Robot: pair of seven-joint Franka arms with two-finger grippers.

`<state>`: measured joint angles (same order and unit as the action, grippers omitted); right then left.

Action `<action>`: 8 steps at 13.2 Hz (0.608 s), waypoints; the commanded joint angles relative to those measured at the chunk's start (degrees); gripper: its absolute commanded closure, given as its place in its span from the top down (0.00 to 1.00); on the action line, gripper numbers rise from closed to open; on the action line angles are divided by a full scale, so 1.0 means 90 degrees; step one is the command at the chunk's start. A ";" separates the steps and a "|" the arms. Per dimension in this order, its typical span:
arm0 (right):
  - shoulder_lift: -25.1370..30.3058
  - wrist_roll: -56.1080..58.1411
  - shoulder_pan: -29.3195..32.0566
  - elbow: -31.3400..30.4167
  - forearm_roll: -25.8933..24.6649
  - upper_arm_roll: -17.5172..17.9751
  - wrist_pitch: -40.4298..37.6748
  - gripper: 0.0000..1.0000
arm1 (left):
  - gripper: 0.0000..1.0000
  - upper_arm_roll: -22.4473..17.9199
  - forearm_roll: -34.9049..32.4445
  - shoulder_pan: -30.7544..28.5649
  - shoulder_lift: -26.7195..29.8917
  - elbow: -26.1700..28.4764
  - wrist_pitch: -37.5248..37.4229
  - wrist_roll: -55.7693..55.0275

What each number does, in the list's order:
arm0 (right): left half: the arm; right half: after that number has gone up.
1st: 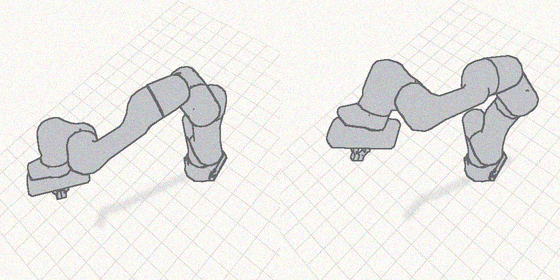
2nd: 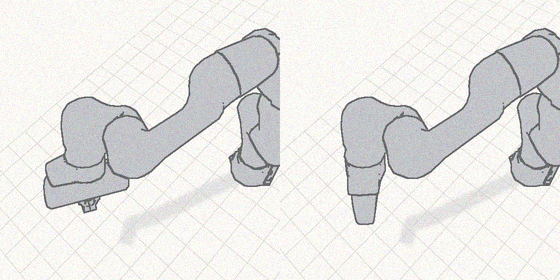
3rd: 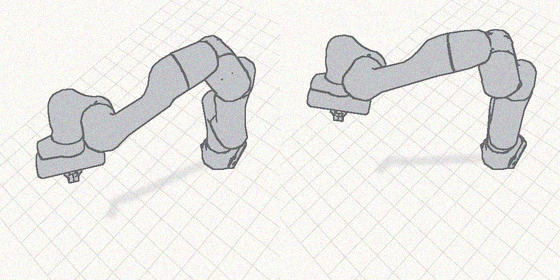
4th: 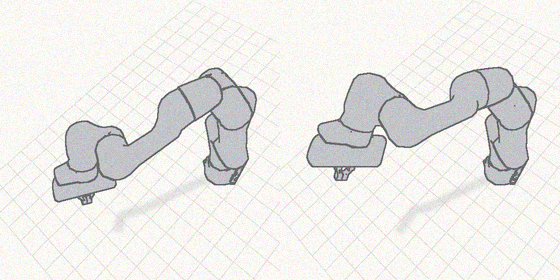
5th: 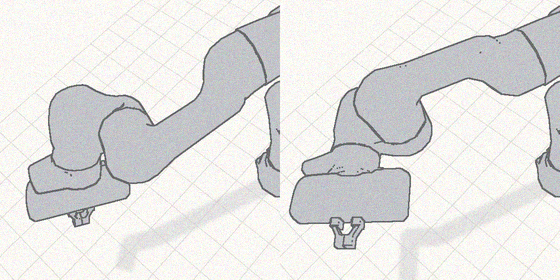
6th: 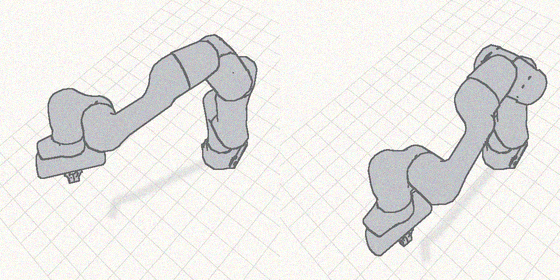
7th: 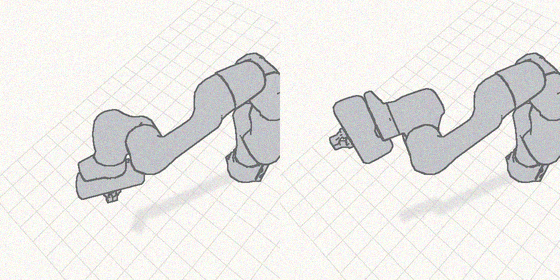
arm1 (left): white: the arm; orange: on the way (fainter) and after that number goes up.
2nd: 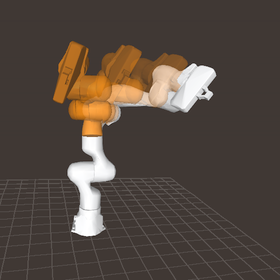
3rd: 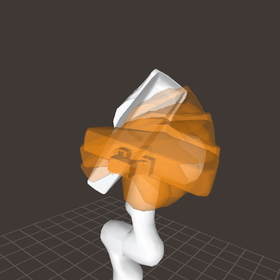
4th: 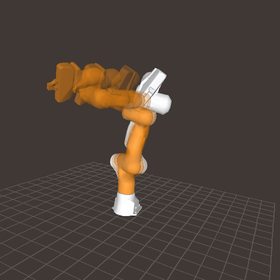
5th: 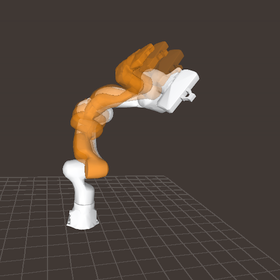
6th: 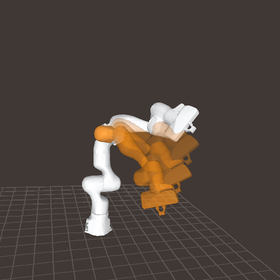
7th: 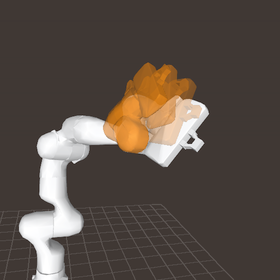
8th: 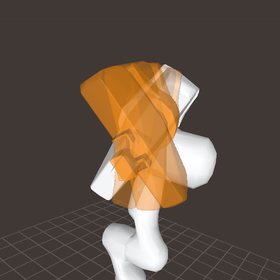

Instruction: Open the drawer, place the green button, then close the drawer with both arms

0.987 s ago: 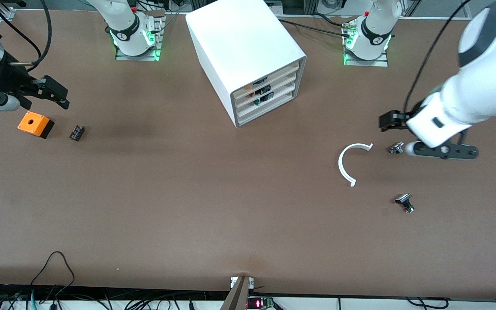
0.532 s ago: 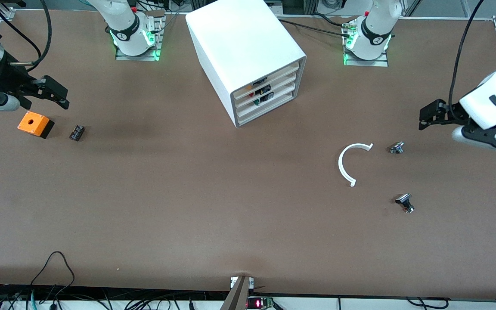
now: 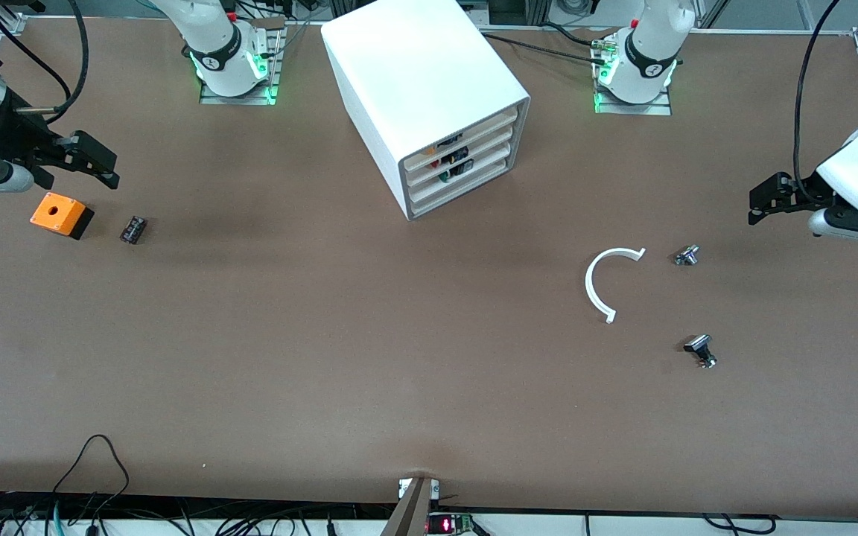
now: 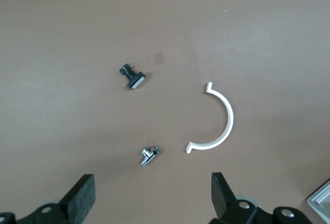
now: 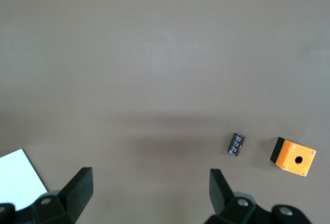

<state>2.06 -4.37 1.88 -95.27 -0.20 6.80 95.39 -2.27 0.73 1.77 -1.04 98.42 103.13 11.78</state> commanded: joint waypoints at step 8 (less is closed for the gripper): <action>0.0074 0.0095 0.0103 0.0010 0.0022 0.0075 -0.0023 1.00 | 0.99 0.0115 0.0065 0.0185 -0.0549 -0.1306 -0.1117 -0.0518</action>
<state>2.06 -4.35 1.89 -95.27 -0.20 6.80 95.39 -1.48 0.80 3.24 -5.03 88.93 94.76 8.02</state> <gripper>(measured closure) 0.000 0.009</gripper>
